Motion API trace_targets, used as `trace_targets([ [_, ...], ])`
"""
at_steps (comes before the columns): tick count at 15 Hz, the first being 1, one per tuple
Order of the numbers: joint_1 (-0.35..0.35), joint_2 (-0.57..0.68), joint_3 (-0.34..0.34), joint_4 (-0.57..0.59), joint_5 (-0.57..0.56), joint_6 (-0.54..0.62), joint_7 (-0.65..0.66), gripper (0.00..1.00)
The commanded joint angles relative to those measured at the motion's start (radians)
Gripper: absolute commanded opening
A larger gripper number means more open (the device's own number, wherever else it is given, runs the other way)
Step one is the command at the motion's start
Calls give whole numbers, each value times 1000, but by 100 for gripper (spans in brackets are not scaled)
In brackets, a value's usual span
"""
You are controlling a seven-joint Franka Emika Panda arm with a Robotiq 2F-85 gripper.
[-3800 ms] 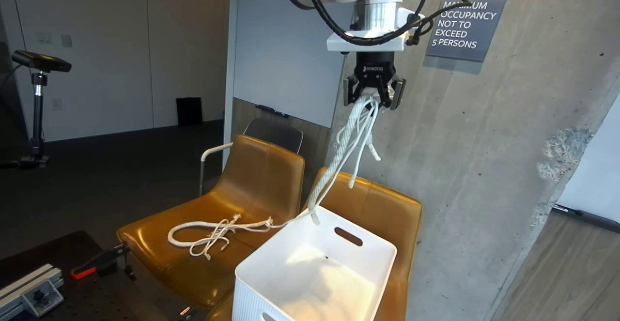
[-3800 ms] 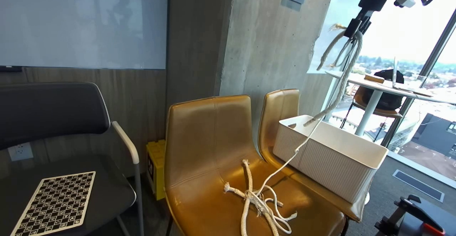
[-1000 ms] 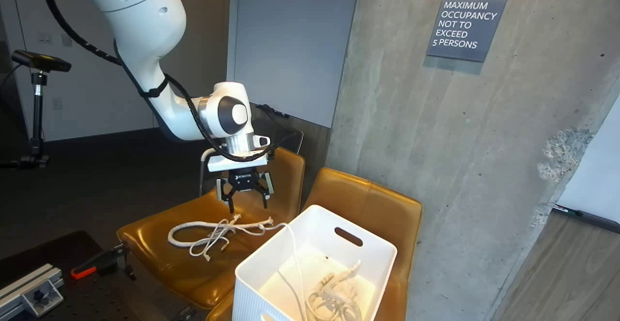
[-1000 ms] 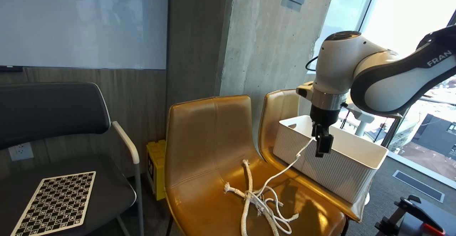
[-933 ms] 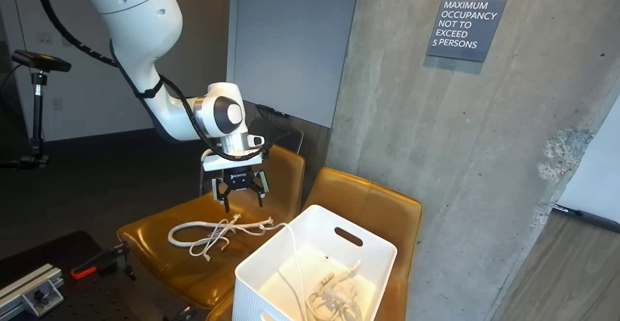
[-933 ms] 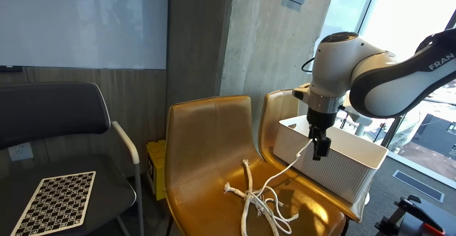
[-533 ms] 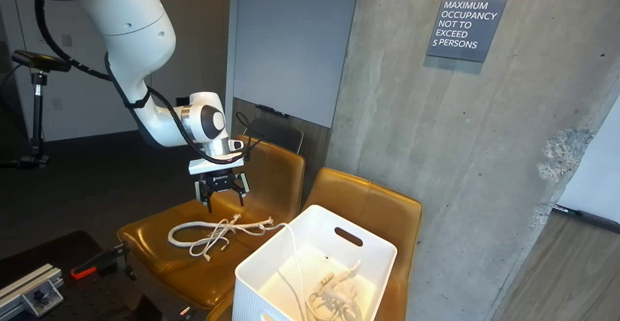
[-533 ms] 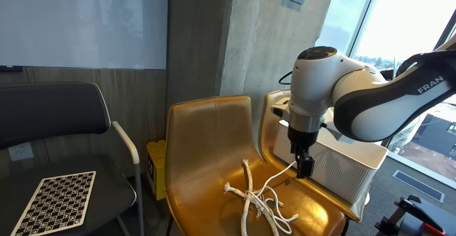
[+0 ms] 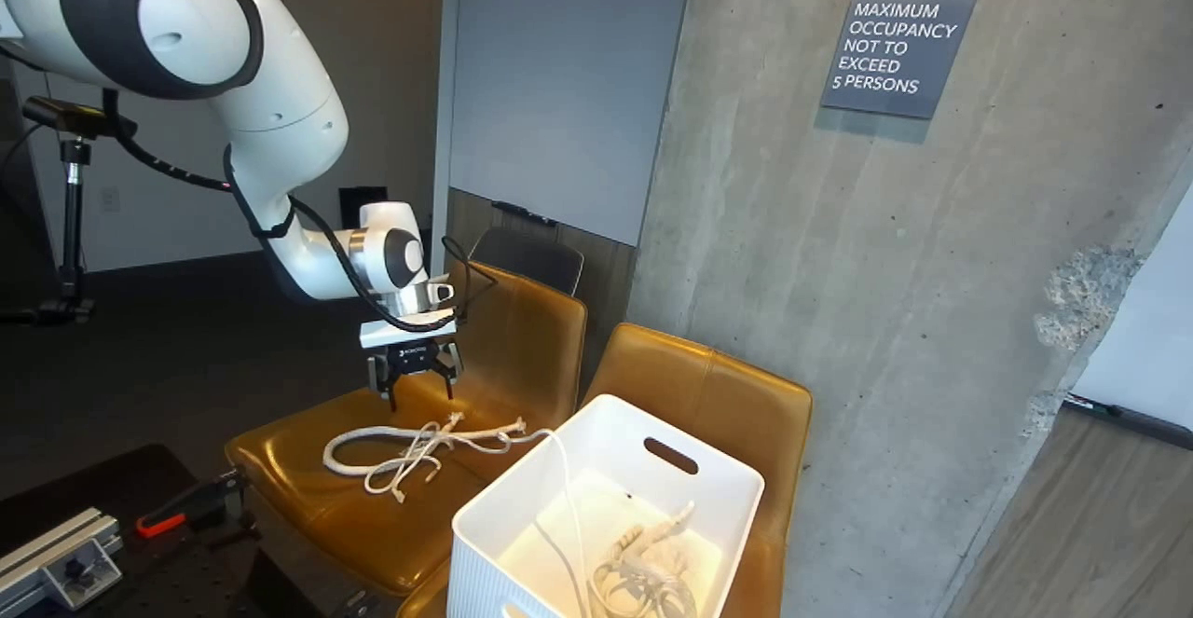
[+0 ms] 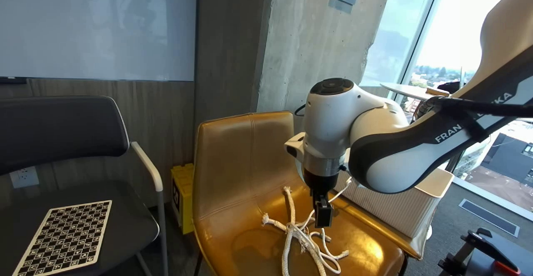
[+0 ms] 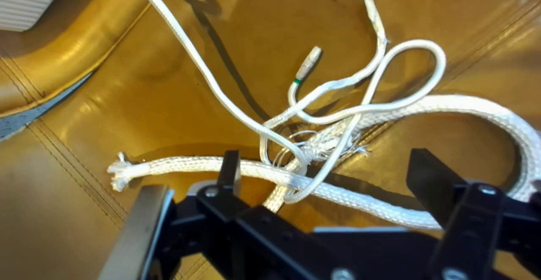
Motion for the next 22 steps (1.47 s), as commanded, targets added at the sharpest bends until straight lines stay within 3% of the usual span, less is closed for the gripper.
trace_targets([
  [1, 3, 92, 16, 137, 55, -24, -8, 100],
  [10, 13, 304, -21, 388, 120, -45, 11, 100],
  [15, 2, 370, -60, 465, 121, -74, 14, 100],
  [22, 14, 424, -65, 507, 123, -131, 28, 100],
])
